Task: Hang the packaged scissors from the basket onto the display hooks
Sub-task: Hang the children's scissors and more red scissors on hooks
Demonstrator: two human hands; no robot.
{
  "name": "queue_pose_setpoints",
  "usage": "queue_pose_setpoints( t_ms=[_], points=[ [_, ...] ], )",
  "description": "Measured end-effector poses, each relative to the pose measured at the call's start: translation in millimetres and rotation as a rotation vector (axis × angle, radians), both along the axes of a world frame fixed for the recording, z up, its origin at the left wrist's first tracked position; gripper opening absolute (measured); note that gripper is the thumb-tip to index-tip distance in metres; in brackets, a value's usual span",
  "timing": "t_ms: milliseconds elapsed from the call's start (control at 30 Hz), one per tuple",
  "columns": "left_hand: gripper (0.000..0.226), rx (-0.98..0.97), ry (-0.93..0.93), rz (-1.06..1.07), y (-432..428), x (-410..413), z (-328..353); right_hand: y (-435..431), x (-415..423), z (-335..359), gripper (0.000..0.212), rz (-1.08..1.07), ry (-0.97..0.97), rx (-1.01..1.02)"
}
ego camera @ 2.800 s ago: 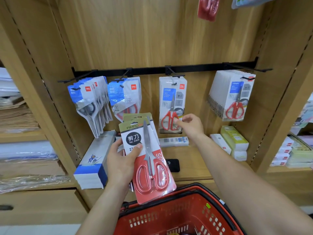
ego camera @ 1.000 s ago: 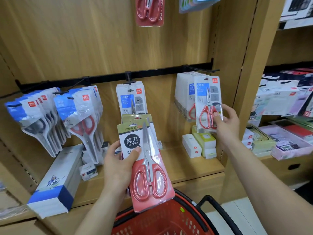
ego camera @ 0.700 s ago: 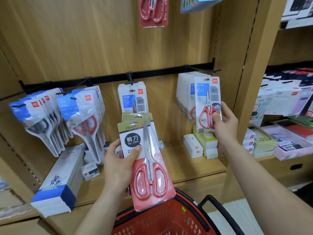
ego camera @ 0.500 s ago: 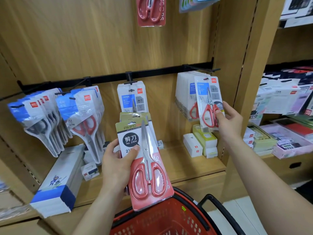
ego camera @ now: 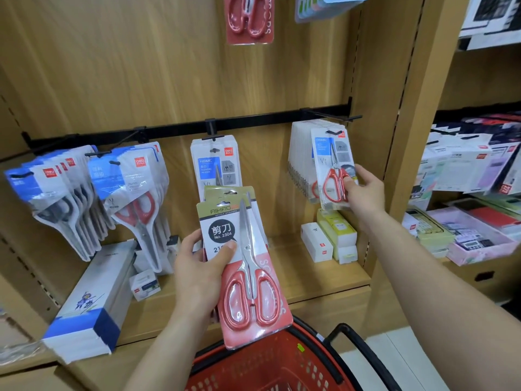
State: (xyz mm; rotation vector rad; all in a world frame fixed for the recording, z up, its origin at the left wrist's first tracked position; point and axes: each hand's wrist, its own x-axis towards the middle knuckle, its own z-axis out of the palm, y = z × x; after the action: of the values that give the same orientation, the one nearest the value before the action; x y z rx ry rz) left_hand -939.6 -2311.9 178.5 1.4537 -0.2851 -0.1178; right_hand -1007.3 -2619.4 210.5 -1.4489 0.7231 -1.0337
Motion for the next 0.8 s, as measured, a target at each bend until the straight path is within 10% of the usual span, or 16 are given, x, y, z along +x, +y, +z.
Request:
queue_pose_setpoints(
  t_ms=[233,433,800],
  points=[
    [0.043,-0.002,-0.010,0.001,1,-1,2,53,4,-5,0.040,-0.037,0.254,-0.101],
    [0.038,-0.032,-0.007,0.026,0,-1,1,188,-66,-29,0.052,0.785,0.219,0.123],
    [0.052,-0.090,-0.075,-0.094,37,-25,17,247,-38,-39,0.035,0.446,-0.040,0.165]
  ],
)
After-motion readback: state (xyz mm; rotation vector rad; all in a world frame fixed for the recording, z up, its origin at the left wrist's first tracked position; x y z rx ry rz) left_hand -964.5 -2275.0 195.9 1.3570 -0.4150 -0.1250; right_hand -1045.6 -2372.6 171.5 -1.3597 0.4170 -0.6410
